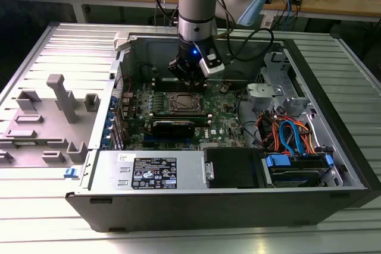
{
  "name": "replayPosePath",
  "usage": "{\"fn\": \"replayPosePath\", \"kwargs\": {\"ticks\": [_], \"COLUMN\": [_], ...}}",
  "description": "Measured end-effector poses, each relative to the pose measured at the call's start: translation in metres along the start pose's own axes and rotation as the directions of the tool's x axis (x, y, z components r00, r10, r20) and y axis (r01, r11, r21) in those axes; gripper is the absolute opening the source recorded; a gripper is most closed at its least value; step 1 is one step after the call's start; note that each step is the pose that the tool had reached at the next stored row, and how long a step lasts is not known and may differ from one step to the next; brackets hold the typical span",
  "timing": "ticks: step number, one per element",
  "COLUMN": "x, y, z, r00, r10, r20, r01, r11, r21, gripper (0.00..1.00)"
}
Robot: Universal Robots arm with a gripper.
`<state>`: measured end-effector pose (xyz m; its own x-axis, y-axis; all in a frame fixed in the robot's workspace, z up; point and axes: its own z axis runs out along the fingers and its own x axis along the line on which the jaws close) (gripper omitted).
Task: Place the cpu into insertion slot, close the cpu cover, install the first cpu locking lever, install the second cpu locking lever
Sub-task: 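Install the first cpu locking lever, then install the second cpu locking lever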
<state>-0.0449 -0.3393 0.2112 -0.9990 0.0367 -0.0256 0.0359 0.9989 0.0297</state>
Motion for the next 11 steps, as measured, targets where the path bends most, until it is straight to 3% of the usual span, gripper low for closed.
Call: {"fn": "replayPosePath", "kwargs": {"ticks": [11], "x": [-0.0001], "y": [-0.0019], "z": [-0.0001], "r00": [1.0], "r10": [0.0], "r20": [-0.0001], "r01": [0.0], "r11": [1.0], "r21": [0.0007], "gripper": [0.11]}}
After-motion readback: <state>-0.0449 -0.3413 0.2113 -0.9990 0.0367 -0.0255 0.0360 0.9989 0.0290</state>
